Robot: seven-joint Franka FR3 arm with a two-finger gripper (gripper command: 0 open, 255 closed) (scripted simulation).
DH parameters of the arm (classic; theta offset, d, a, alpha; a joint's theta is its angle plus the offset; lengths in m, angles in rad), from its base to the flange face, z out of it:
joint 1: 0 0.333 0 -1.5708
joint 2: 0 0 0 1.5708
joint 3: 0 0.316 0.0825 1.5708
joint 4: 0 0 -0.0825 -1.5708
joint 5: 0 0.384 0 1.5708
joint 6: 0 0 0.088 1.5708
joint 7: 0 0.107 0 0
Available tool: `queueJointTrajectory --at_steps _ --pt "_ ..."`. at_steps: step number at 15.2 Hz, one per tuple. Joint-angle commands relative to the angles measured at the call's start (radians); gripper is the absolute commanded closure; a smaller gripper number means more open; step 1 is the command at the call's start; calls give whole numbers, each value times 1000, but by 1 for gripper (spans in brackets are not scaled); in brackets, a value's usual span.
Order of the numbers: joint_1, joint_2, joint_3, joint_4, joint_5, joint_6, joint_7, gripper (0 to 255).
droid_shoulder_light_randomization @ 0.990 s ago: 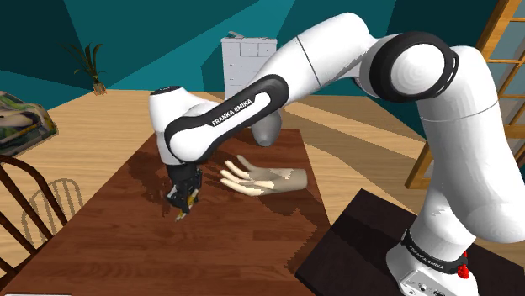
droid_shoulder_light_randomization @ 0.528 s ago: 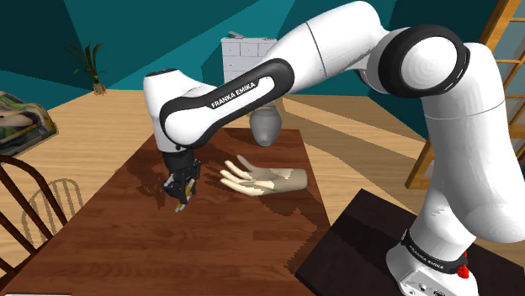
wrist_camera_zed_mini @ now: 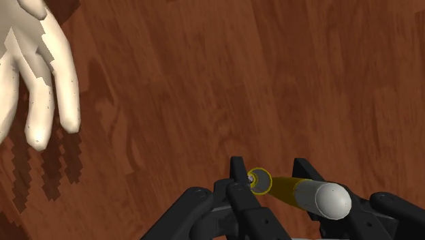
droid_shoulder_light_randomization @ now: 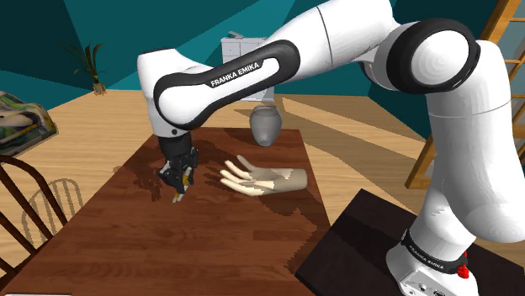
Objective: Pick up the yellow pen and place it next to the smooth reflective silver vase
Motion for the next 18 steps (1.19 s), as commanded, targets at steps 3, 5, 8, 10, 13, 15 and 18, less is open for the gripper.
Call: queueJointTrajectory --at_steps 3,5,8,10,13,15,18 --pt "0 -14 2 33 4 -47 -2 255" --pt "0 -20 3 52 6 -71 -2 255" --pt "1 -27 5 82 8 -108 -3 255" --pt "2 -30 6 104 9 -133 -3 255" --pt "3 -33 6 127 10 -159 -3 255" --pt "-35 -79 0 59 24 -137 -43 255" --pt "-88 -140 -14 -27 43 -111 -107 255"
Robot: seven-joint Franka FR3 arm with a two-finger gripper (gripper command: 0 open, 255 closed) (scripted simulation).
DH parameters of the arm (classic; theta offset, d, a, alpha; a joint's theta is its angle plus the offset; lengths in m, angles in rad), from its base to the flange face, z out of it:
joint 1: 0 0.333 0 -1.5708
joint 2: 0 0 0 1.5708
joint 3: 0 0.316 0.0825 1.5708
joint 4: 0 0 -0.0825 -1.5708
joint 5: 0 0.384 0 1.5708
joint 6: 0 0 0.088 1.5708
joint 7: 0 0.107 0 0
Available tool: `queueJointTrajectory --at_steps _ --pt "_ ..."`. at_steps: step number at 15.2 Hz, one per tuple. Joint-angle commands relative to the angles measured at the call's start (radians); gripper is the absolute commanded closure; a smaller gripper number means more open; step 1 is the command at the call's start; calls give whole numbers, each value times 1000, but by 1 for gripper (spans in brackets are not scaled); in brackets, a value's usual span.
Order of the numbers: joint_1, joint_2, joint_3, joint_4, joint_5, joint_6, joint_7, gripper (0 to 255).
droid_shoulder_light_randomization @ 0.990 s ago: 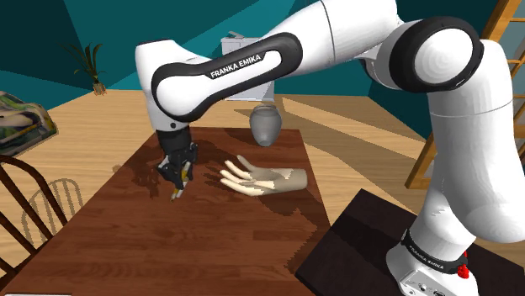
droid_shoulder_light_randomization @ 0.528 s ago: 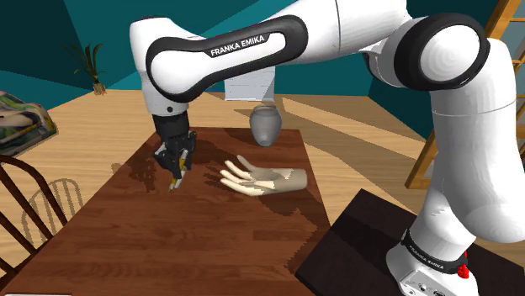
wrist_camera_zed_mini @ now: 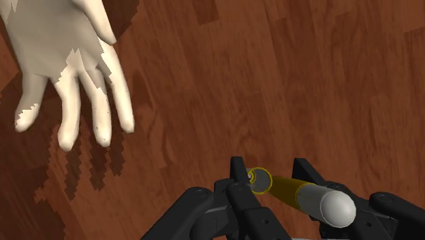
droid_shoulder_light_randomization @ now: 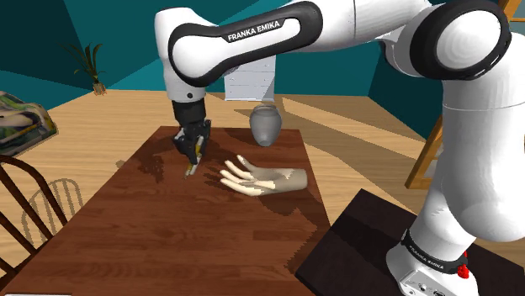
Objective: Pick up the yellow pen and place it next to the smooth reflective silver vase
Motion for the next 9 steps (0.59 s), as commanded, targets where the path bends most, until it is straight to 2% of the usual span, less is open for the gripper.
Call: queueJointTrajectory --at_steps 1,9 --pt "-34 -31 -11 -46 11 14 -45 255" --pt "-157 -141 -66 -193 45 50 -225 255"
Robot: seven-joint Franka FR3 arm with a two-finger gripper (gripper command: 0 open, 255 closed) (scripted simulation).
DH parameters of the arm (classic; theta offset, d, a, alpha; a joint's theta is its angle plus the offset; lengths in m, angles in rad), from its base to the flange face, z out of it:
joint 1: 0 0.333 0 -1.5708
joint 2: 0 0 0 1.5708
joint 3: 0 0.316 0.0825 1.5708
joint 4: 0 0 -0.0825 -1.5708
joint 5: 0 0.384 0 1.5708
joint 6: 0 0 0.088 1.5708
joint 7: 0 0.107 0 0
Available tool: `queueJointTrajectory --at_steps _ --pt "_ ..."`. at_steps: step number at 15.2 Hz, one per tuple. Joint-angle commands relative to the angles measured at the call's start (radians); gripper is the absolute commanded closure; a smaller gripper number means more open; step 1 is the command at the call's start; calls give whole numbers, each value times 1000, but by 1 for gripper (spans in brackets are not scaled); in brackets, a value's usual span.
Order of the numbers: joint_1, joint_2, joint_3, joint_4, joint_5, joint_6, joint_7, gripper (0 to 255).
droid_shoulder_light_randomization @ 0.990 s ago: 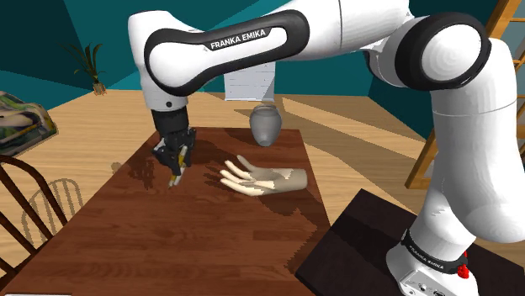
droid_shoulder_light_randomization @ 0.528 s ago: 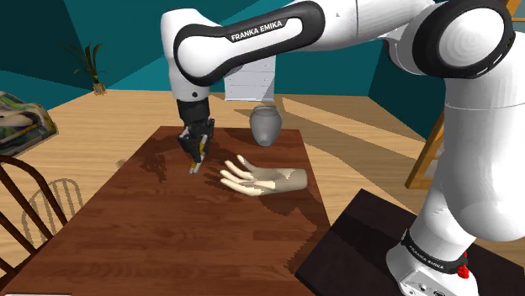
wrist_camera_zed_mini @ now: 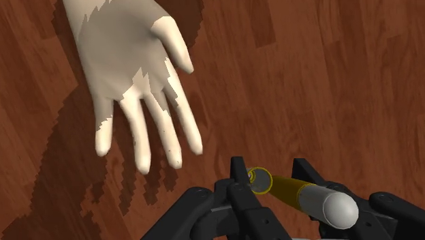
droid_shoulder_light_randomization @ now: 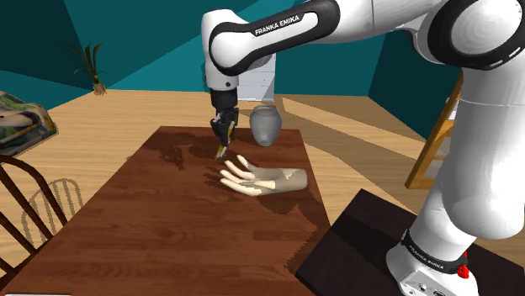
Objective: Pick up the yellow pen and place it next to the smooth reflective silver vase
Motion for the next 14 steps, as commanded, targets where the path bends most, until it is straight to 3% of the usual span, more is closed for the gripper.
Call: queueJointTrajectory --at_steps 1,14 --pt "-29 -20 -16 -33 6 12 -48 255" --pt "-203 -59 -134 -80 21 13 -341 255"
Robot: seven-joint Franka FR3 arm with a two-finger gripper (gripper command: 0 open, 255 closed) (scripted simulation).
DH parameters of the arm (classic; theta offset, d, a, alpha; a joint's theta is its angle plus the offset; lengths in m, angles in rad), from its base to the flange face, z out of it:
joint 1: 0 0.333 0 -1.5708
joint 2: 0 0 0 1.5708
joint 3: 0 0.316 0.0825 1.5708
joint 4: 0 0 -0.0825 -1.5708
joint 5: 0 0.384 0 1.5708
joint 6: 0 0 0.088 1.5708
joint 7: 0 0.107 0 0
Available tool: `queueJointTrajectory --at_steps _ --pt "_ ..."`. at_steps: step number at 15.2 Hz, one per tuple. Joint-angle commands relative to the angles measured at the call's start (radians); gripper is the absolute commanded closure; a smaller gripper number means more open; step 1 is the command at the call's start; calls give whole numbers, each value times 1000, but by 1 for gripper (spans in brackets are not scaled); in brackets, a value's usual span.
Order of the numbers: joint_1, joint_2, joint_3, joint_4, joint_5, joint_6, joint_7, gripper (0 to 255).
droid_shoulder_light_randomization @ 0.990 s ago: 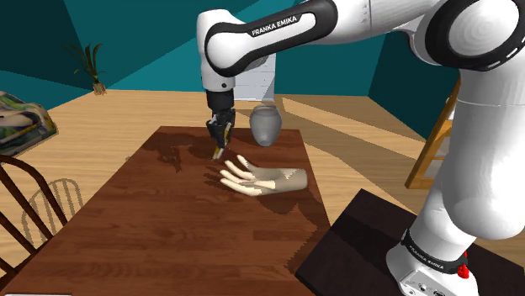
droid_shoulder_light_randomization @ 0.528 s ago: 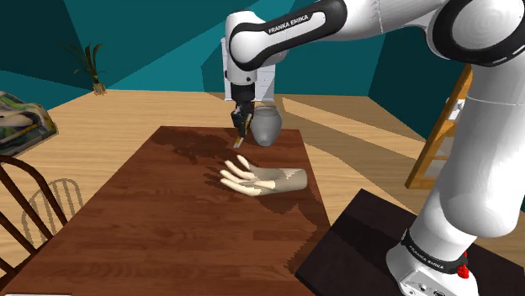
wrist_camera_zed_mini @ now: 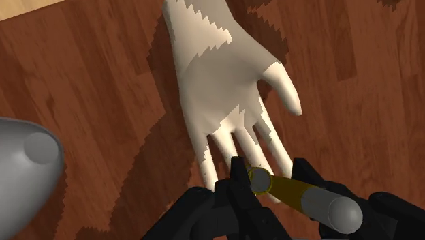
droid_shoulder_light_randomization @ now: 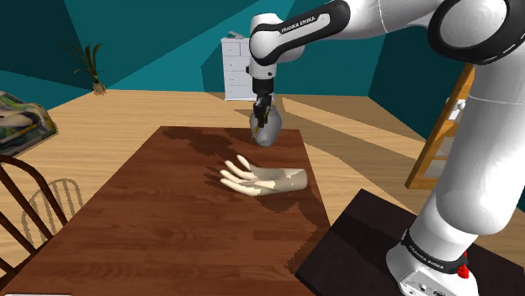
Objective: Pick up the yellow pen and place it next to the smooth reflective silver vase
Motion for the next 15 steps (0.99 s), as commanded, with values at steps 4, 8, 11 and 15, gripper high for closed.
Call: queueJointTrajectory --at_steps 4,8,11,15 --pt "-66 22 -48 29 1 -10 -115 255" --pt "-118 56 -82 76 2 -25 -201 255" --pt "-157 90 -106 125 5 -40 -264 255" --pt "-210 150 -135 210 10 -67 -345 255"
